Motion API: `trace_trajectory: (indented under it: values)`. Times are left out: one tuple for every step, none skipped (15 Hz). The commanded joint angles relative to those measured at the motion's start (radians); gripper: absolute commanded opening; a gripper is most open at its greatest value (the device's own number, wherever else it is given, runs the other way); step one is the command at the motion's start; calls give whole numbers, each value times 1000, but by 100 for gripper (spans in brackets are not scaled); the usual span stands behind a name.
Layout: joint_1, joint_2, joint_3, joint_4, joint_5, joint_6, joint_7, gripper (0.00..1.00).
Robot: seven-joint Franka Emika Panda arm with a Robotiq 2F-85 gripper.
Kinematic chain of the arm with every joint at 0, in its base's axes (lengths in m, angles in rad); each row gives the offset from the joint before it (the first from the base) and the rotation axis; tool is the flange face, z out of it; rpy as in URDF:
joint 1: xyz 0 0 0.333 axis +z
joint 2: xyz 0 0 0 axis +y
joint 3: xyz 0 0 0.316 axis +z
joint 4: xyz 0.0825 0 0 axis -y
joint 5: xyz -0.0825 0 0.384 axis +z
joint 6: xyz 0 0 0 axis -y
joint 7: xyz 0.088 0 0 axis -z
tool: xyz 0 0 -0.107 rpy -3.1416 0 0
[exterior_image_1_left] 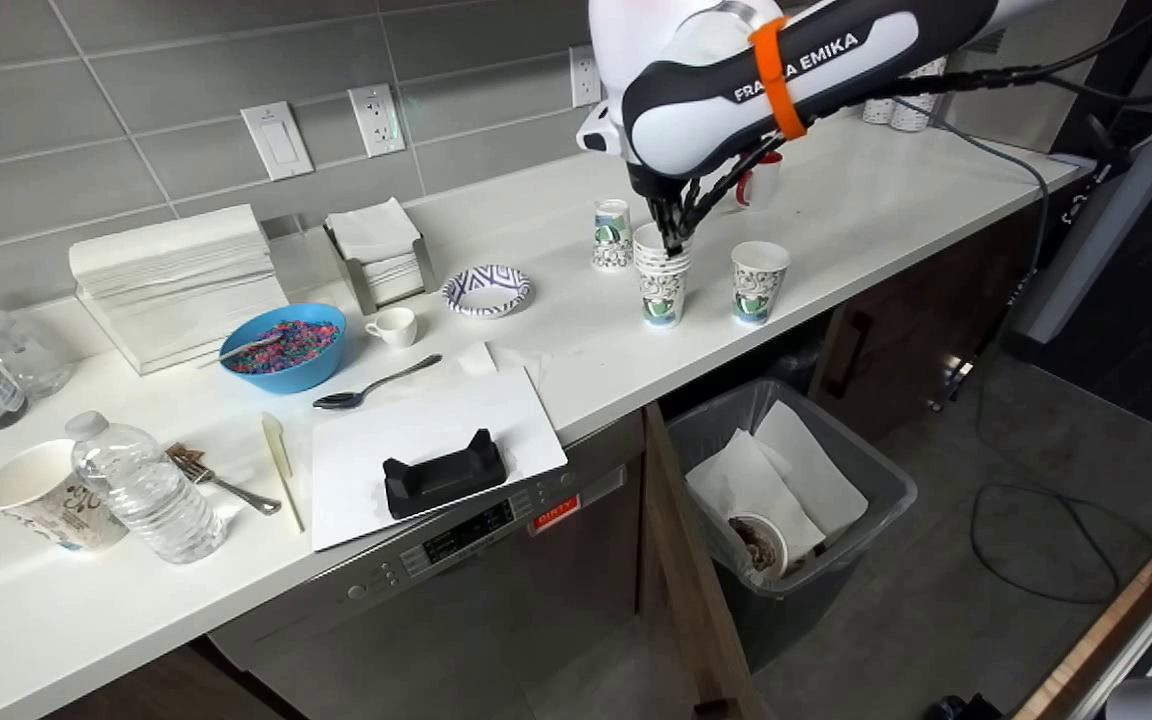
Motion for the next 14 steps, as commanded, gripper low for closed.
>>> trace_trajectory:
  values:
    - [0,-17,2,-30,-19,1,-4,2]
    - [-1,-17,2,-31,-20,3,-4,0]
    - [0,-17,2,-30,-22,3,-4,1]
    - [1,-17,2,-30,-23,3,-3,1]
    - [1,-18,2,-29,-26,3,-1,1]
    - [2,-19,2,-30,-30,5,2,1]
    - [4,-22,0,-31,-38,9,7,1]
    - [6,-26,1,-30,-44,10,10,1]
    - [9,-31,0,-29,-54,7,13,1]
    - [14,-40,0,-27,-66,1,15,1]
    - [19,-47,-1,-25,-81,-5,19,1]
    - [24,-59,-1,-24,-96,-8,21,1]
    - [30,-73,-1,-22,-114,-11,24,1]
    - [35,-84,0,-20,-130,-14,27,1]
